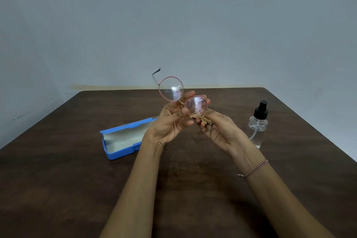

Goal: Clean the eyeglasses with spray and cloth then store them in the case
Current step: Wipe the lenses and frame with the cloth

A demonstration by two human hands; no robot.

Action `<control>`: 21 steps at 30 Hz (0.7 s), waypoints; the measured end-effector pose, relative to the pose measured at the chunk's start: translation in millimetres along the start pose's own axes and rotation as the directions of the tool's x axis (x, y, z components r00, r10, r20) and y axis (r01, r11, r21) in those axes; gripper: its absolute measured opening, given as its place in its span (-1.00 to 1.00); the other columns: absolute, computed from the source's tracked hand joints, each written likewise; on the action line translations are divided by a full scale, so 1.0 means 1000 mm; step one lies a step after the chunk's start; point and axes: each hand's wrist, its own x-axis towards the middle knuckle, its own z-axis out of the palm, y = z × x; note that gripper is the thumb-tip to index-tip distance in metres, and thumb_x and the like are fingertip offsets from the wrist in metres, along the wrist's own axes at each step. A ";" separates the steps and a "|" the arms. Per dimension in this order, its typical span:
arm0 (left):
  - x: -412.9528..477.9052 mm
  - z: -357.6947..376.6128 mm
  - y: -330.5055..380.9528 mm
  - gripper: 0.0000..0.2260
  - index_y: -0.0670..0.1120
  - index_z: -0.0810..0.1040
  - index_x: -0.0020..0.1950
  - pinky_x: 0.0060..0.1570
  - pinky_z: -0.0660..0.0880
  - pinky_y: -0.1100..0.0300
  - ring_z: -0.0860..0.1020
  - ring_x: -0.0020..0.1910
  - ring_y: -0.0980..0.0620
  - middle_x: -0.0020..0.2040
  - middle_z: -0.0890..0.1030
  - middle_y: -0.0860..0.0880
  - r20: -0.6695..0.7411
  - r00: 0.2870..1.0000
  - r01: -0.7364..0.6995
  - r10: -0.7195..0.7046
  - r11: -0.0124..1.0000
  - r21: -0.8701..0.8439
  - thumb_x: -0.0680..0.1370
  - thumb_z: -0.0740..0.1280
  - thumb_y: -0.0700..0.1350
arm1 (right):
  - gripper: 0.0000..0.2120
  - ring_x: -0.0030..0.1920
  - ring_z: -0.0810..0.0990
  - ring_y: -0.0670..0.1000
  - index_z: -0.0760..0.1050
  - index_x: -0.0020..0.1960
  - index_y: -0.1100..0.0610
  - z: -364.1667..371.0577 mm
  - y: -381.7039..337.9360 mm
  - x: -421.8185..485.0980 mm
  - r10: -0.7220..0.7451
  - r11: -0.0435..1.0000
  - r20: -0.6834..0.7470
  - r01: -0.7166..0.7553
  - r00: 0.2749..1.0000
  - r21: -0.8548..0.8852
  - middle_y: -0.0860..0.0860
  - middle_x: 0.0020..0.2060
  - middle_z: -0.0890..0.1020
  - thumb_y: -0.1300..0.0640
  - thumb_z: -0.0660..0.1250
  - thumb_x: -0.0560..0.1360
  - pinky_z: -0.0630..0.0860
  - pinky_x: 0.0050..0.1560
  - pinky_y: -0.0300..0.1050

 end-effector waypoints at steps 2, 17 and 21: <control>0.001 -0.003 -0.001 -0.68 0.02 0.66 0.10 -0.28 0.60 0.30 0.57 0.19 -0.02 0.18 0.62 -0.06 -0.047 0.999 0.003 -0.004 1.000 -0.022 0.35 0.51 -0.08 | -0.88 -0.39 0.61 -0.08 0.49 0.00 0.23 -0.001 -0.002 0.001 -0.043 0.999 -0.042 0.044 0.998 0.031 0.10 -0.26 0.63 0.35 0.30 0.47 0.52 -0.40 -0.34; 0.007 0.006 -0.019 -0.55 -0.10 0.55 0.22 -0.19 0.61 0.21 0.66 -0.01 -0.01 0.11 0.64 -0.16 -0.473 0.871 0.184 -0.131 0.981 0.066 0.38 0.35 0.05 | -0.70 -0.21 0.63 -0.09 0.33 -0.05 0.08 -0.022 -0.002 0.013 -0.580 0.804 -0.209 0.510 0.788 -0.306 0.02 -0.22 0.63 0.37 0.39 0.42 0.58 -0.14 -0.15; 0.001 0.007 -0.024 -0.54 -0.14 0.53 0.23 -0.21 0.60 0.25 0.68 -0.05 -0.03 -0.01 0.69 -0.14 -0.528 0.835 0.213 -0.155 0.976 0.050 0.34 0.42 -0.10 | -0.67 -0.14 0.64 -0.05 0.37 0.06 0.13 -0.024 0.001 0.015 -0.585 0.782 -0.155 0.503 0.796 -0.369 0.06 -0.16 0.64 0.36 0.41 0.40 0.60 -0.04 -0.10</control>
